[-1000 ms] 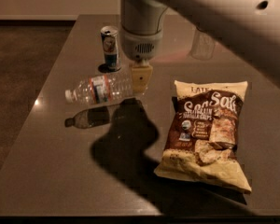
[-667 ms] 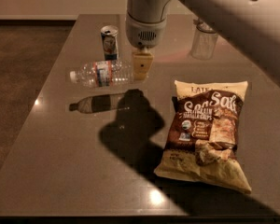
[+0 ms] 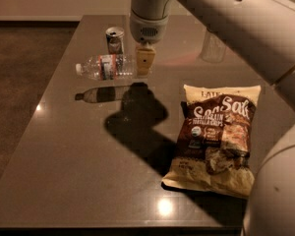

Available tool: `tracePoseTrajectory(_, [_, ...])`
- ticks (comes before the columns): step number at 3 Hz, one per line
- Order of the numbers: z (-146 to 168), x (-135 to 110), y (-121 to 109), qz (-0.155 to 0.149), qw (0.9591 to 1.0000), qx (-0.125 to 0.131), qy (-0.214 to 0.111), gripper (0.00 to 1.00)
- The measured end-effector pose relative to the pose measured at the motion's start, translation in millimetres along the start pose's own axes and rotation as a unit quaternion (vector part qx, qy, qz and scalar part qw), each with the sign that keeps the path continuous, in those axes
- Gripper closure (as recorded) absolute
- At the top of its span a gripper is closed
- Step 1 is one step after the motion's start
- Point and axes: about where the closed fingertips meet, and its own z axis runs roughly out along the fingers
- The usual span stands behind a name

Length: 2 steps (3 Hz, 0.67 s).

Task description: Move water bottle near redbull can

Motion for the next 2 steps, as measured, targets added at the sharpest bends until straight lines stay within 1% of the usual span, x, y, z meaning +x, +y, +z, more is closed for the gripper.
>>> tracePoseTrajectory(1, [15,3,-7,0.002,0.9999,-0.001,0.013,1.00])
tracePoseTrajectory(2, [28,8,-13,0.008,0.9996,-0.004,0.027,0.83])
